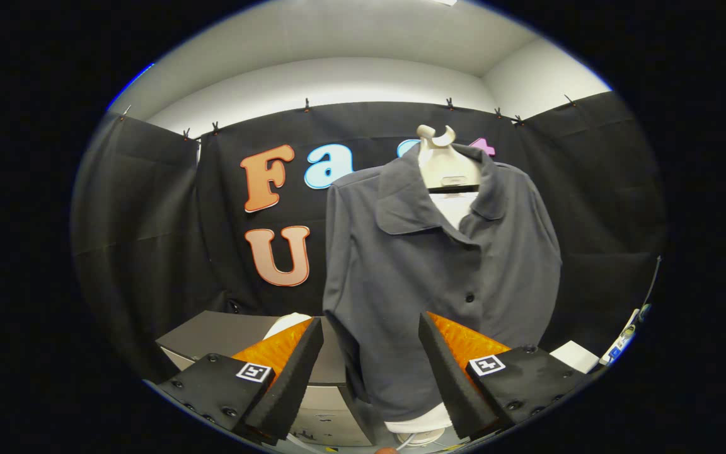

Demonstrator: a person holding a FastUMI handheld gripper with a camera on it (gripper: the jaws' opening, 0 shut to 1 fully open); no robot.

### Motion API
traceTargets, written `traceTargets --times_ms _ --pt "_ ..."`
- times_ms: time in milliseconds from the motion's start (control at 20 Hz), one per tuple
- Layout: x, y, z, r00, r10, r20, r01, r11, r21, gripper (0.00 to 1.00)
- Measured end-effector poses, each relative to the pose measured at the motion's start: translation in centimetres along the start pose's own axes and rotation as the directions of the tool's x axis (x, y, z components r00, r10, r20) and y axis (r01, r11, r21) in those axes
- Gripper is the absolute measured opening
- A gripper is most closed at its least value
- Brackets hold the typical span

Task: Iron the clothes twice with a garment steamer, once on the left side and once on the right side.

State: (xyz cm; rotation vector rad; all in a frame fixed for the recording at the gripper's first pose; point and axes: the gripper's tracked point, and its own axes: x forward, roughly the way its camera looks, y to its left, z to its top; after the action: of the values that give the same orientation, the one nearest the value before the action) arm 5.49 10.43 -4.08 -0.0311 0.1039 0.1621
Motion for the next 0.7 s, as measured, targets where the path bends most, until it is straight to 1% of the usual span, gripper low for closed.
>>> traceTargets --times_ms 300,500,700 --pt "2.4 6.9 -1.2 0.992 0.118 -0.046 -0.119 0.993 -0.013 0.98" --pt "4.2 11.1 -1.6 0.983 0.17 -0.069 -0.172 0.985 -0.024 0.98" --pt "6.4 14.8 -3.1 0.97 0.21 -0.119 -0.217 0.975 -0.046 0.98"
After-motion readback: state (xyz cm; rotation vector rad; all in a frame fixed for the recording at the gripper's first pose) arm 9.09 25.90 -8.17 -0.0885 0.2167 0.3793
